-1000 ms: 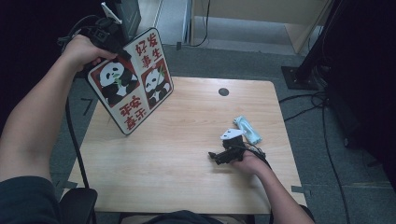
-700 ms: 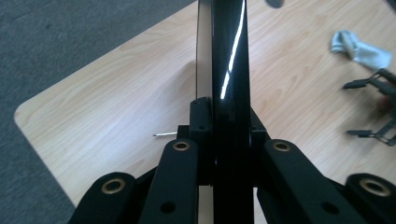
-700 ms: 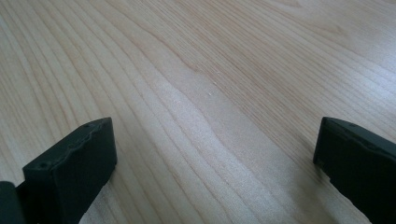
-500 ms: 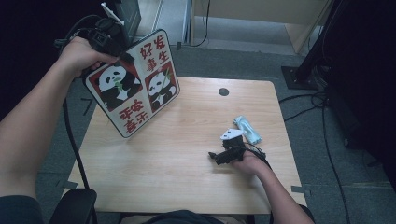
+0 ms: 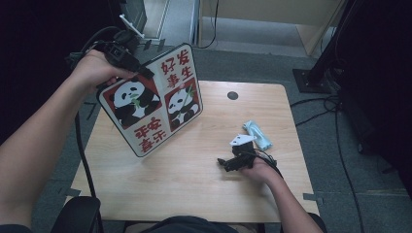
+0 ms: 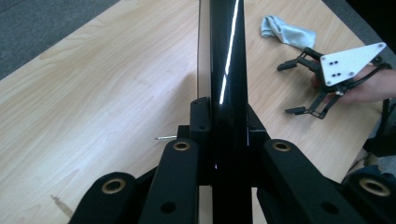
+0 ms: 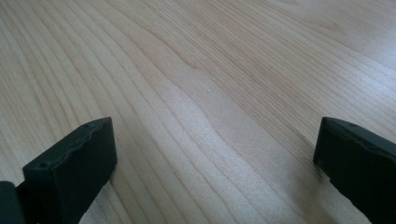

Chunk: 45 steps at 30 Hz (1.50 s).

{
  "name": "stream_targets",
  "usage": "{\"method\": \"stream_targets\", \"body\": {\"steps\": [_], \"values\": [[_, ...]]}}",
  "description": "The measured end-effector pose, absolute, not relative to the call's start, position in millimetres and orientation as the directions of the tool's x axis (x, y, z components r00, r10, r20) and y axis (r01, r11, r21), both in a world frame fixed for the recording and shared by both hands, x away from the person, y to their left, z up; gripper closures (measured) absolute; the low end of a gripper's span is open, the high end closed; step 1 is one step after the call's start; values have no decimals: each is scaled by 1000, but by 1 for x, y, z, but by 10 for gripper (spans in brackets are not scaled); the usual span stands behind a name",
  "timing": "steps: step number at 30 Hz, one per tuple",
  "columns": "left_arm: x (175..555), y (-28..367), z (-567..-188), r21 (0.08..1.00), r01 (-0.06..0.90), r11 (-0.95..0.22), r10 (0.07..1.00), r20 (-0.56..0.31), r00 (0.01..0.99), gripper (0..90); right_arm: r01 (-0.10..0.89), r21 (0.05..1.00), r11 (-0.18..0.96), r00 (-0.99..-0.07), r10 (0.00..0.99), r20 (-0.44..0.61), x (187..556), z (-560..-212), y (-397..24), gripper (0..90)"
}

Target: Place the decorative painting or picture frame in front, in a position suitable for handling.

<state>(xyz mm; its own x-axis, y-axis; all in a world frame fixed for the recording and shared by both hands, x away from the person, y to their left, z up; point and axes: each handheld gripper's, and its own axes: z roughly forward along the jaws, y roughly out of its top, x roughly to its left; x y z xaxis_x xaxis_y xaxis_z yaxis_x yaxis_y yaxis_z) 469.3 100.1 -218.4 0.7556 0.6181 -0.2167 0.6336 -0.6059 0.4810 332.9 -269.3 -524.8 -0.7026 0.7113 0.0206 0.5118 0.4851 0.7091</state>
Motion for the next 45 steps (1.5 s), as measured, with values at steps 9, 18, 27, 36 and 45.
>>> {"method": "stream_targets", "body": {"steps": [9, 18, 27, 36, 45], "values": [[451, 80, -229, 482, 627, -612, 602, -230, 765, 809, 512, 709, 485, -702, 712, 20, 331, -525, -270, 0], [441, 59, -237, 462, 635, -619, 605, -236, 761, 808, 517, 707, 482, -699, 715, 23, 331, -525, -271, 0], [438, 46, -240, 447, 652, -612, 606, -265, 750, 806, 518, 707, 482, -698, 716, 24, 330, -525, -271, 0], [441, 46, -243, 462, 675, -575, 611, -307, 730, 790, 518, 707, 481, -698, 716, 23, 330, -525, -270, 0], [445, 58, -241, 511, 666, -544, 590, -332, 736, 705, 515, 709, 482, -699, 715, 21, 330, -525, -271, 0]]}}
